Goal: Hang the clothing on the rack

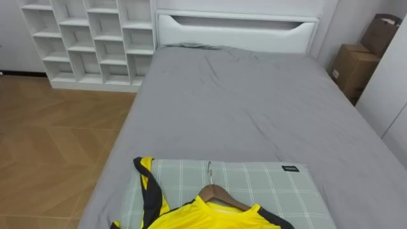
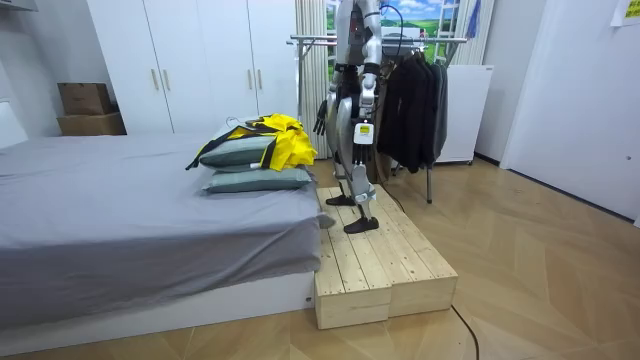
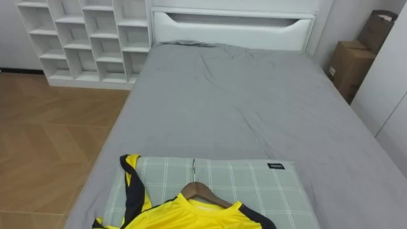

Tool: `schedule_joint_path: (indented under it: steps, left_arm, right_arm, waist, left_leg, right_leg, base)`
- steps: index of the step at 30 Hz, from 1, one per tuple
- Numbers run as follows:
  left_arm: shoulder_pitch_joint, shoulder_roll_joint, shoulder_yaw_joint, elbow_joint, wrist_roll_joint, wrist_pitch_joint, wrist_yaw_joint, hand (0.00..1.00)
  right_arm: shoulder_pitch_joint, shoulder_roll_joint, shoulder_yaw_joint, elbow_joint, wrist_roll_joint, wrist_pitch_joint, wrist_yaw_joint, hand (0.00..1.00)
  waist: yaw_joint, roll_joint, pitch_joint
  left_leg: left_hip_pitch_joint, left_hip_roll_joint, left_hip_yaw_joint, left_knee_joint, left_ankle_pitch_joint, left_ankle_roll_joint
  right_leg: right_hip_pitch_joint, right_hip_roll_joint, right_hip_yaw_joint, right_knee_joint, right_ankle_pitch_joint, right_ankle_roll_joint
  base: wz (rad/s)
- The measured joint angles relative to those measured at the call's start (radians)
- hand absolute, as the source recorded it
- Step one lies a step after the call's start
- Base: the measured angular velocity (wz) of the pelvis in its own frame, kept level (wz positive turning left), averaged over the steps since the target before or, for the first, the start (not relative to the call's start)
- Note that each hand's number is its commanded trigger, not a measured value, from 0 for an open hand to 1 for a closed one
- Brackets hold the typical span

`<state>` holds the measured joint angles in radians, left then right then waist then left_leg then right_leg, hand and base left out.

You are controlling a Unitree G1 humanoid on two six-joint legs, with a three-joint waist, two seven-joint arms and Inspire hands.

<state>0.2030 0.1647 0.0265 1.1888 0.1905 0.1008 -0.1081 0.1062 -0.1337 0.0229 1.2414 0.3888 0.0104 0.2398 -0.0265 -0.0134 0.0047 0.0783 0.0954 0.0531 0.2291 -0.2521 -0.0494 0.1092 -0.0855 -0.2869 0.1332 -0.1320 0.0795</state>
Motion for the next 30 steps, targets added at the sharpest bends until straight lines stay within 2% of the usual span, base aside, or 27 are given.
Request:
schedule_joint_path:
  steps: [5,9,25,30]
  left_arm:
    - [0.009,-0.001,0.001,-0.014,0.011,-0.009,0.018,0.0]
    - [0.01,-0.003,0.0,-0.014,0.011,-0.015,0.041,0.0]
    - [0.012,-0.009,0.011,-0.014,0.017,-0.019,0.064,0.0]
    - [0.017,-0.014,0.013,-0.014,0.008,-0.019,0.103,0.0]
  right_arm:
    - [0.001,0.003,-0.008,0.003,0.003,-0.003,0.004,0.0]
    - [0.0,0.003,-0.007,0.007,0.008,-0.003,0.004,0.0]
    - [0.006,0.005,-0.008,0.012,0.006,-0.003,0.001,0.0]
    - [0.005,0.007,-0.008,0.013,-0.001,0.003,-0.008,0.0]
  waist:
    - [-0.003,-0.001,-0.0006]
    - [-0.001,-0.004,-0.0007]
    - [0.001,-0.009,0.0008]
    - [0.001,-0.011,0.0004]
  left_leg:
    - [0.0,-0.001,-0.002,-0.006,0.0,0.0]
    - [0.0,-0.004,-0.005,-0.006,0.0,0.0]
    - [0.005,-0.004,-0.011,-0.008,0.0,0.0]
    - [0.014,-0.004,-0.011,-0.009,0.0,0.0]
  right_leg:
    - [-0.002,0.0,-0.002,0.001,-0.001,-0.001]
    - [-0.001,0.0,0.014,0.002,-0.002,-0.003]
    - [0.007,0.002,0.025,-0.001,-0.006,-0.003]
    - [0.016,0.002,0.023,-0.002,-0.007,-0.003]
  base:
    - [0.0]
    - [0.03]
    - [0.01]
    - [0.0]
